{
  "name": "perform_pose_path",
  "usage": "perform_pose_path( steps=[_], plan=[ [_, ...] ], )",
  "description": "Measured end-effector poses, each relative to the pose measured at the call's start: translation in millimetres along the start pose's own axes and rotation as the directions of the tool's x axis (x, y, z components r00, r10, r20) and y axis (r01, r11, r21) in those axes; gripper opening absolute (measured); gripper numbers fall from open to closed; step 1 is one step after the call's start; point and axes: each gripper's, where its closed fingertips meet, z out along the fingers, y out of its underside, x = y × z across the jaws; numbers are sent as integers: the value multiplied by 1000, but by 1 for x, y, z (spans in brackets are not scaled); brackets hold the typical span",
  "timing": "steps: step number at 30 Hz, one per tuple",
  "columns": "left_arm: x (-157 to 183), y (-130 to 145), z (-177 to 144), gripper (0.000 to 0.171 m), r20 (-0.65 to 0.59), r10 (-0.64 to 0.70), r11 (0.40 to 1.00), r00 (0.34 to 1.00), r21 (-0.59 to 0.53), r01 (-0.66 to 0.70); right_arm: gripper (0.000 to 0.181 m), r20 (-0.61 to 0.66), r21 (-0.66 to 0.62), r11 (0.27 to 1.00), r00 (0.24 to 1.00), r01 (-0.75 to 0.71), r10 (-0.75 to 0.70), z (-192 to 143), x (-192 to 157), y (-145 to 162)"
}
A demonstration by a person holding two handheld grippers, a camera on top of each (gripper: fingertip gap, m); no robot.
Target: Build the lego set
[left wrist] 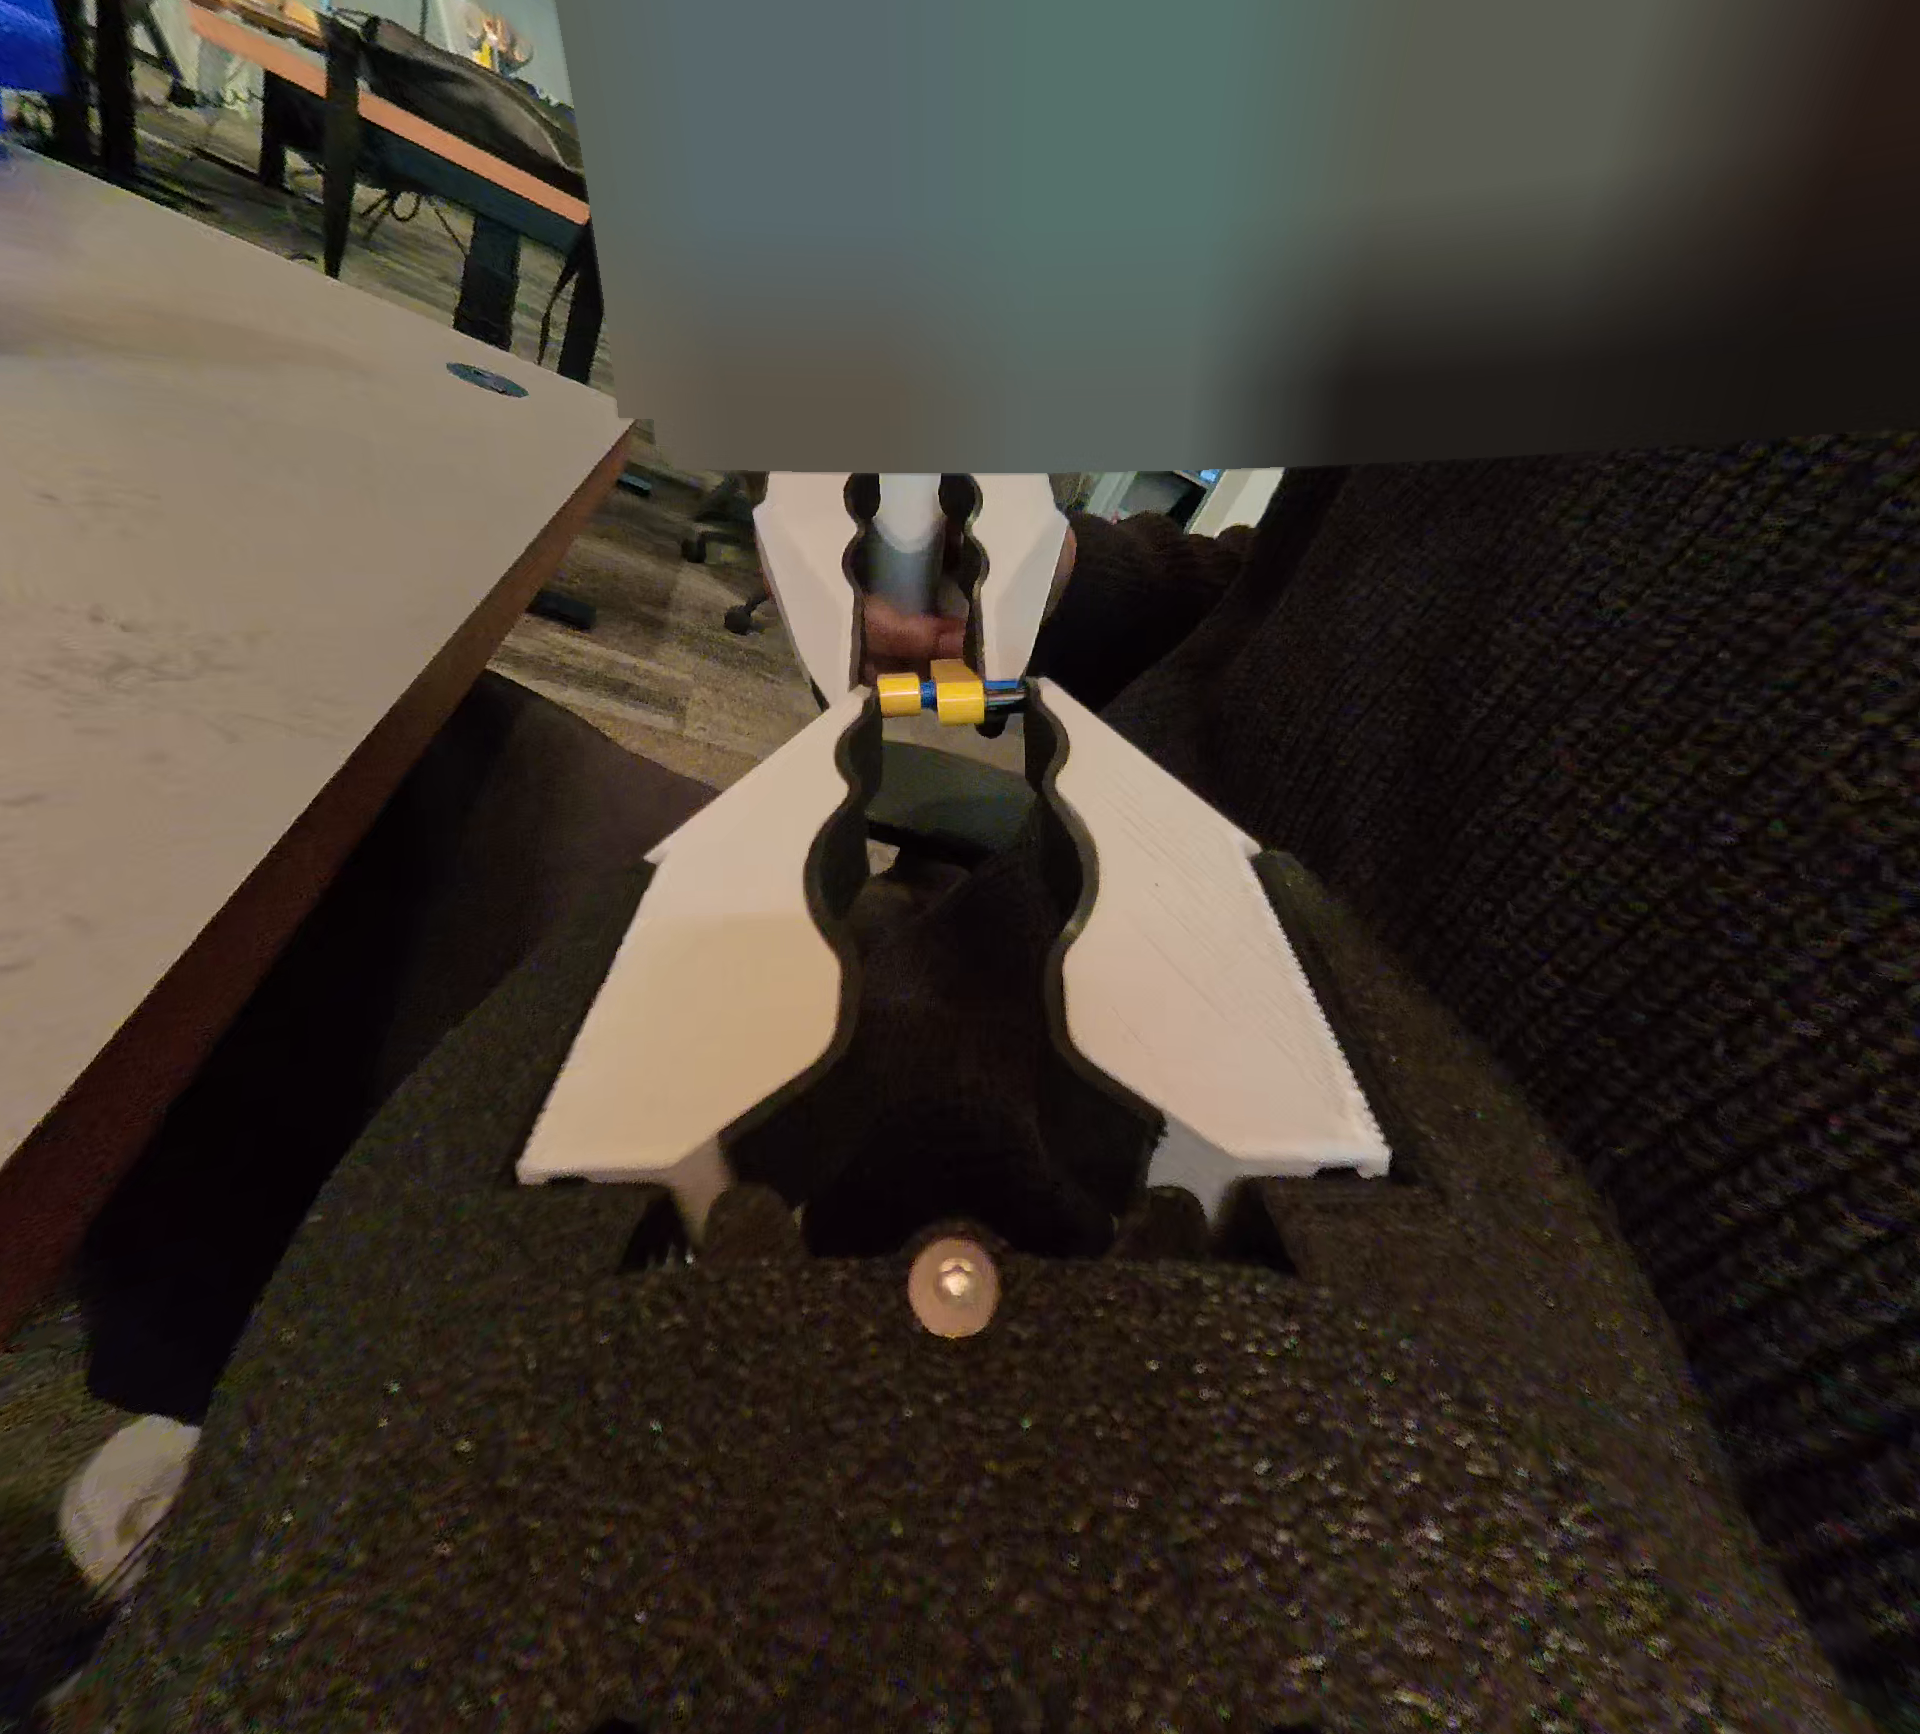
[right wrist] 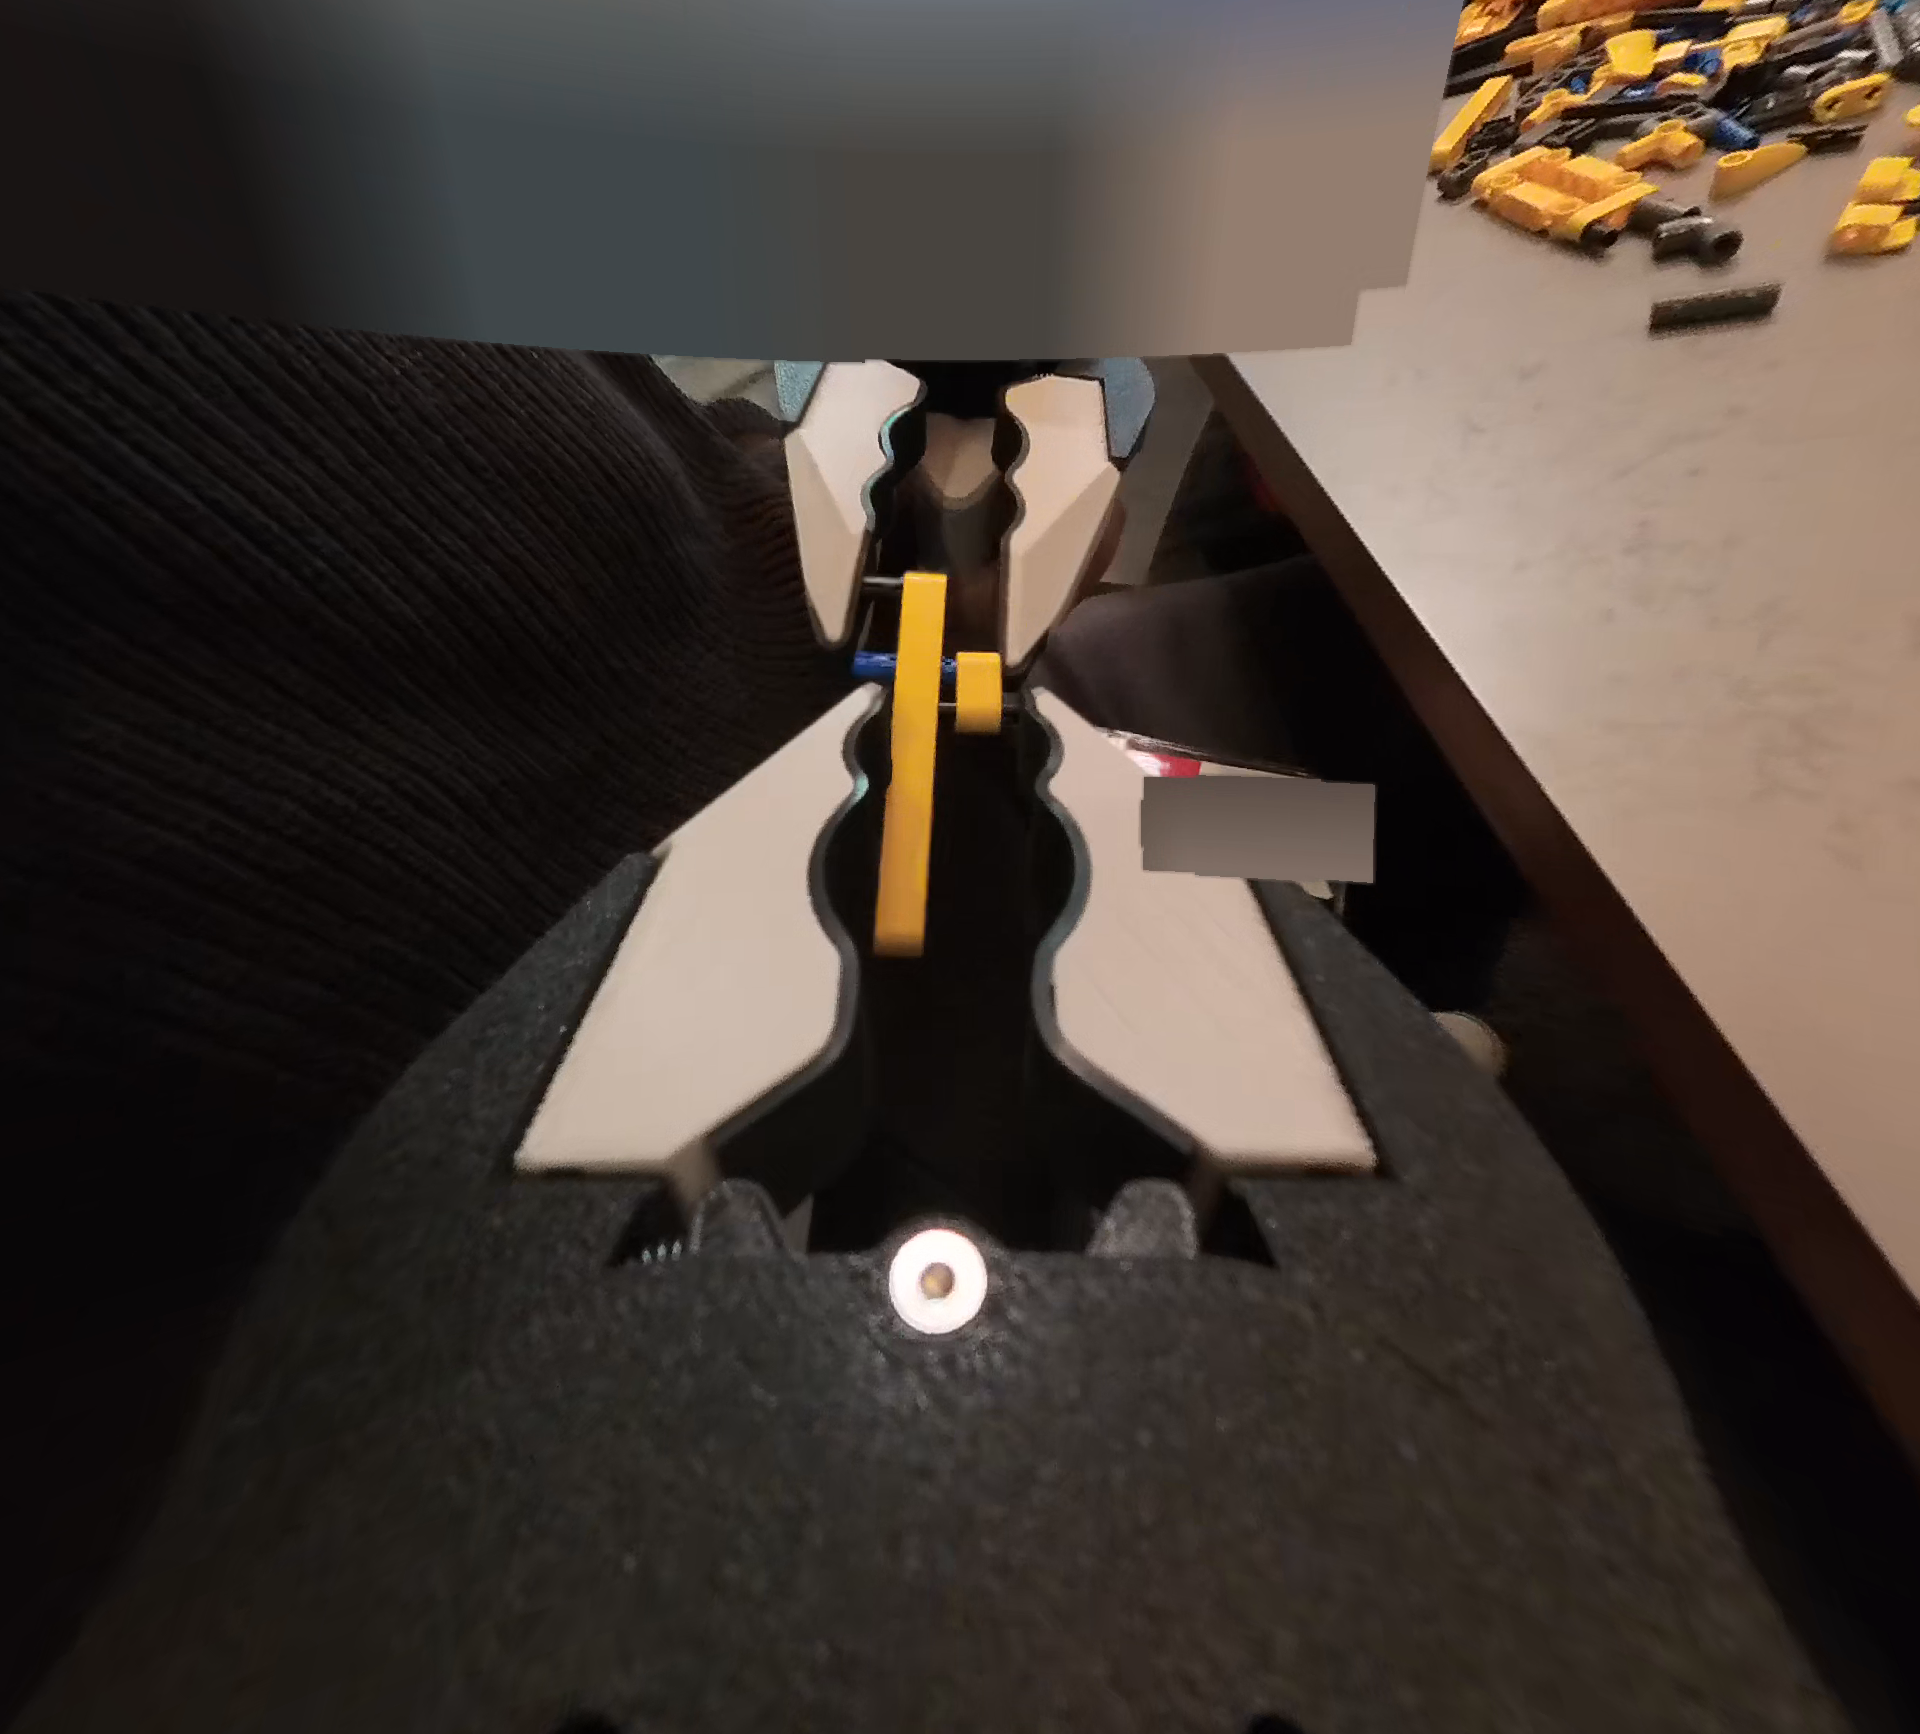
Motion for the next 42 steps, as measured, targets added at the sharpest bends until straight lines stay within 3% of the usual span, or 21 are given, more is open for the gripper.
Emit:
perform_pose_path(
  steps=[10, 18, 21, 23, 25, 27, 32, 42],
  plan=[
    [-5, 3, -1, 28, 57, 83, 996, 995, -24, -81, 23, -143, -150, 973, 971, 173, -194, 3, 7, 4],
    [-6, -12, -8, 32, 109, 137, 990, 985, 28, -141, 25, -128, -55, 984, 976, 169, -175, 3, 5, -7],
    [-13, -10, -12, 39, 92, 44, 999, 995, 25, -46, 25, -176, -72, 968, 952, 241, -251, 1, 9, -10],
    [-18, -8, -12, 41, 45, -129, 991, 991, 34, 128, 25, -234, -113, 939, 910, 325, -343, -1, 14, -10],
    [-28, -7, -10, 42, 13, -323, 945, 946, 63, 322, 25, -315, -191, 889, 832, 416, -457, -5, 25, -11],
    [-33, -11, -10, 41, -19, -417, 901, 909, 127, 416, 25, -338, -250, 835, 764, 490, -550, -6, 27, -13],
    [-31, -9, -7, 9, -38, -453, 883, 891, 118, 454, 25, -362, -308, 779, 691, 545, -626, -1, 35, -12],
    [-32, -7, -6, 9, -16, -480, 870, 877, 117, 478, 24, -341, -284, 803, 727, 525, -596, 0, 35, -9]
  ],
)
